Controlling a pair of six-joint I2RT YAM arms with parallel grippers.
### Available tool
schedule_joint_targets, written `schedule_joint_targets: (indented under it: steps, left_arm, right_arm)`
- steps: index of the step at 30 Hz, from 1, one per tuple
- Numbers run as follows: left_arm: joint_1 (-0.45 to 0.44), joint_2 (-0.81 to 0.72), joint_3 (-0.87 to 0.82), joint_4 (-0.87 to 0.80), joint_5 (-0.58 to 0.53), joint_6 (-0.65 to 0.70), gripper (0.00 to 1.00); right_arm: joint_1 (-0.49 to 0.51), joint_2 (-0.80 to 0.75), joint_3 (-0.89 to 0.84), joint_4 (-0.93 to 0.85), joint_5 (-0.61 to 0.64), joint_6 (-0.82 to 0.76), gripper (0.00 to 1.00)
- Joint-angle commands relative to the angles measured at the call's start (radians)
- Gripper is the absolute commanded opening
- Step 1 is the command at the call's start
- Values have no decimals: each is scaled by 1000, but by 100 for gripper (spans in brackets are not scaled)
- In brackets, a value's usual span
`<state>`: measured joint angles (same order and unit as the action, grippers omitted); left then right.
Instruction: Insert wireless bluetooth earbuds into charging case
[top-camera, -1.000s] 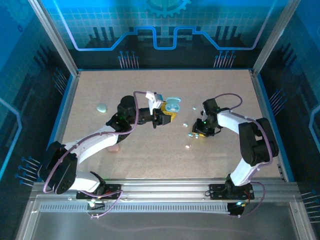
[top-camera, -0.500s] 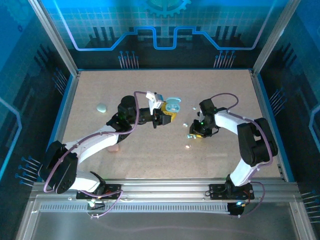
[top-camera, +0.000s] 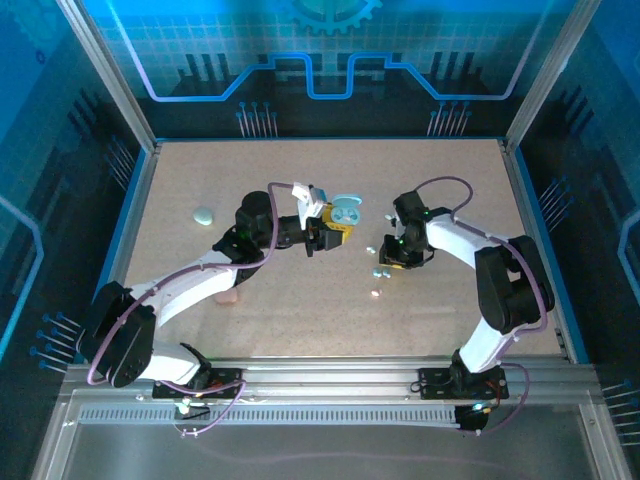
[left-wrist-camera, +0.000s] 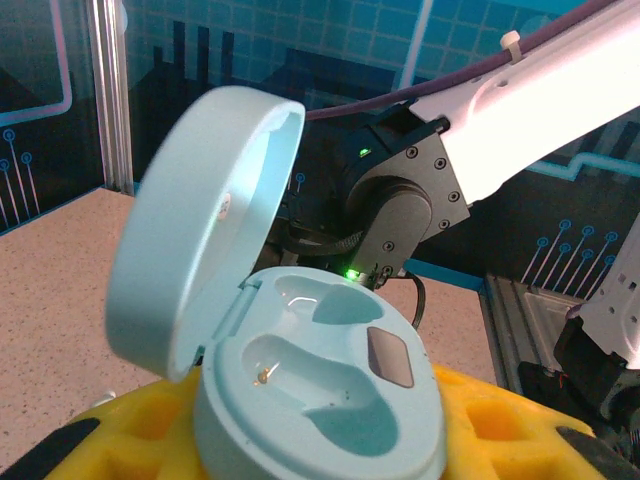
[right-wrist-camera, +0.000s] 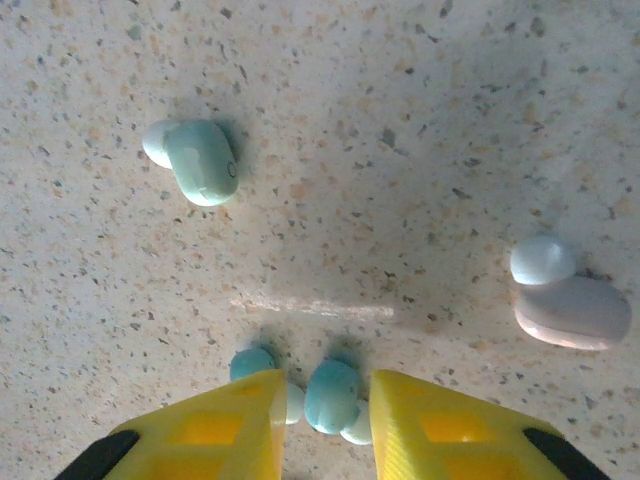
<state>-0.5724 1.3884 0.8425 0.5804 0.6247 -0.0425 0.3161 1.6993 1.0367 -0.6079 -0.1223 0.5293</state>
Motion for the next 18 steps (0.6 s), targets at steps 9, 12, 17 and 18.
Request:
schedule_joint_targets:
  steps: [9, 12, 17, 18]
  left_arm:
    - [5, -22, 1, 4, 10, 25, 35]
    - [7, -23, -2, 5, 9, 26, 35]
    - [7, -23, -1, 4, 9, 28, 35]
    - [7, -23, -1, 4, 8, 29, 35]
  right_arm:
    - [44, 101, 91, -108, 63, -21, 31]
    - [47, 115, 100, -114, 66, -22, 31]
    - [55, 138, 119, -134, 64, -27, 30]
    - [59, 144, 124, -143, 69, -27, 30]
